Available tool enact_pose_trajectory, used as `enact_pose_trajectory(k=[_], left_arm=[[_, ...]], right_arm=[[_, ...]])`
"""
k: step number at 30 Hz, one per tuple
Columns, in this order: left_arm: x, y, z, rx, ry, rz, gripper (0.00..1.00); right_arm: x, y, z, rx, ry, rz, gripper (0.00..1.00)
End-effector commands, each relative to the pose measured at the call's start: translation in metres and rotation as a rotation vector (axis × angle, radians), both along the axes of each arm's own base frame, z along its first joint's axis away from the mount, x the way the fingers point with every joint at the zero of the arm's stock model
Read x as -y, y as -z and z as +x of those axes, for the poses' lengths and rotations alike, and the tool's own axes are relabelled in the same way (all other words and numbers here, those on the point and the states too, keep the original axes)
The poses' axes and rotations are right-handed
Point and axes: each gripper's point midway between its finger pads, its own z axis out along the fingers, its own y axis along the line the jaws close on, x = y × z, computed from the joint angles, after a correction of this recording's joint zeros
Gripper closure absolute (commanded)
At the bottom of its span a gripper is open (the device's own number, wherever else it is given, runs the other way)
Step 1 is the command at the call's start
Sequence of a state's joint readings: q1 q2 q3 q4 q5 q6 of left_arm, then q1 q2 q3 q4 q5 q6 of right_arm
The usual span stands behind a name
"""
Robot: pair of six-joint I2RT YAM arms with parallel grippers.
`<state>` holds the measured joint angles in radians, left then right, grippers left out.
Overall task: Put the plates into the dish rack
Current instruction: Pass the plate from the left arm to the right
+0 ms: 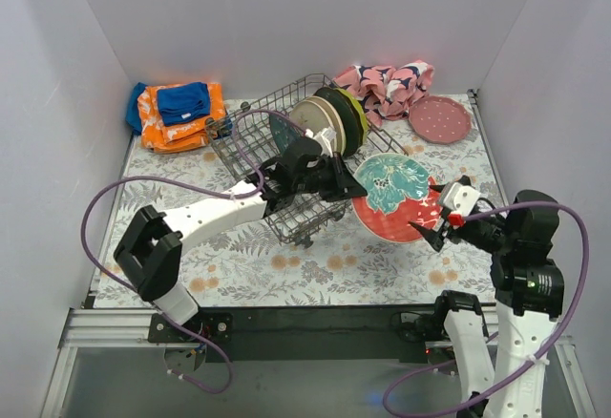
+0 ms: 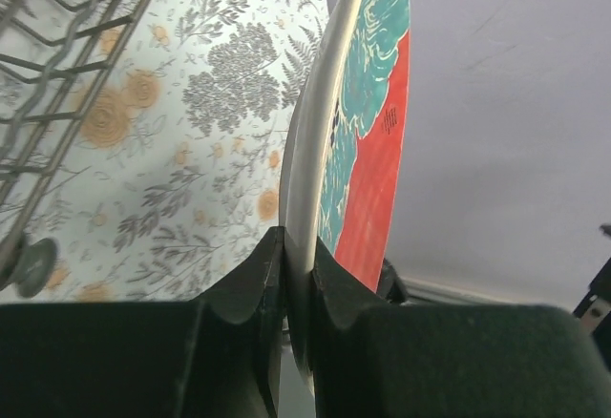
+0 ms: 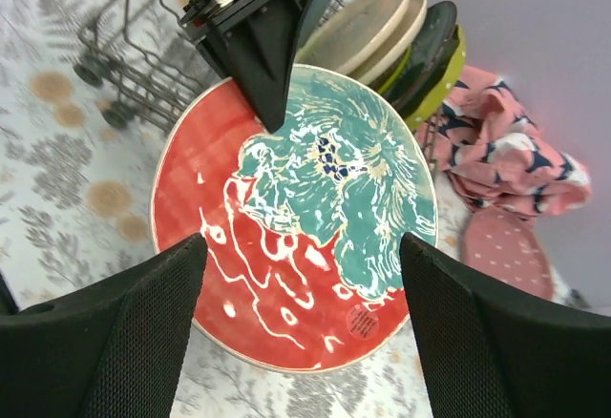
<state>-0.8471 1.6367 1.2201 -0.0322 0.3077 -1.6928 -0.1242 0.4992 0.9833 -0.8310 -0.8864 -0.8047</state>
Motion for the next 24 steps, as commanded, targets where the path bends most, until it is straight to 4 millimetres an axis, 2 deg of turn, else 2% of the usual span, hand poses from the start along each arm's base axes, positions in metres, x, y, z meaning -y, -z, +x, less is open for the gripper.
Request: enact_pose_trajectory(k=[1, 2, 3, 5, 6, 7, 8, 9, 10, 11, 13, 15, 17, 18, 20, 21, 24], left_arm=[[-0.03, -0.095, -0.006, 0.308, 0.01, -0.152, 1.0], [-0.038, -0.106, -0.01, 0.347, 0.003, -0.163, 1.0], [-0.045, -0.108, -0.013, 0.368, 0.001, -0.158, 1.0], [-0.058, -0.098, -0.013, 0.397, -0.005, -0.124, 1.0], [-0.068, -0.108, -0.02, 0.429, -0.008, -0.137, 1.0], [-0.075, -0.108, -0.019, 0.445, -0.015, -0.136, 1.0], [-0.082, -0.1, -0.022, 0.461, -0.013, -0.114, 1.0], [-0.09, -0.109, -0.028, 0.492, -0.018, -0.126, 1.0], [-0.096, -0.109, -0.029, 0.511, -0.021, -0.122, 1.0], [-0.101, -0.1, -0.031, 0.526, -0.017, -0.099, 1.0], [-0.114, -0.107, -0.036, 0.571, -0.032, -0.107, 1.0], [-0.122, -0.101, -0.038, 0.589, -0.044, -0.1, 1.0], [-0.129, -0.11, -0.042, 0.62, -0.057, -0.124, 1.0], [-0.13, -0.106, -0.043, 0.616, -0.057, -0.123, 1.0], [-0.133, -0.109, -0.044, 0.624, -0.066, -0.136, 1.0], [-0.133, -0.107, -0.044, 0.618, -0.067, -0.136, 1.0], [-0.135, -0.112, -0.047, 0.63, -0.071, -0.162, 1.0]], right_arm=[[-0.013, -0.009, 0.009, -0.202, -0.019, 0.185, 0.13], [-0.012, -0.004, 0.017, -0.249, -0.009, 0.208, 0.13], [-0.012, -0.004, 0.023, -0.274, 0.006, 0.228, 0.13], [-0.011, -0.006, 0.038, -0.345, 0.037, 0.29, 0.13], [-0.01, -0.006, 0.043, -0.366, 0.049, 0.308, 0.13], [-0.011, -0.009, 0.05, -0.398, 0.065, 0.349, 0.13], [-0.009, -0.005, 0.059, -0.439, 0.086, 0.372, 0.13], [-0.009, -0.004, 0.063, -0.462, 0.1, 0.39, 0.13], [-0.009, -0.002, 0.072, -0.505, 0.11, 0.426, 0.13], [-0.011, -0.001, 0.074, -0.536, 0.104, 0.447, 0.12], [-0.014, 0.008, 0.083, -0.632, 0.104, 0.508, 0.11], [-0.025, 0.017, 0.077, -0.73, 0.027, 0.55, 0.11], [-0.034, 0.024, 0.078, -0.806, -0.025, 0.581, 0.11], [-0.043, 0.027, 0.074, -0.824, -0.058, 0.567, 0.11], [-0.053, 0.037, 0.075, -0.843, -0.074, 0.539, 0.11], [-0.068, 0.04, 0.067, -0.858, -0.123, 0.51, 0.11], [-0.089, 0.045, 0.065, -0.865, -0.169, 0.48, 0.13]])
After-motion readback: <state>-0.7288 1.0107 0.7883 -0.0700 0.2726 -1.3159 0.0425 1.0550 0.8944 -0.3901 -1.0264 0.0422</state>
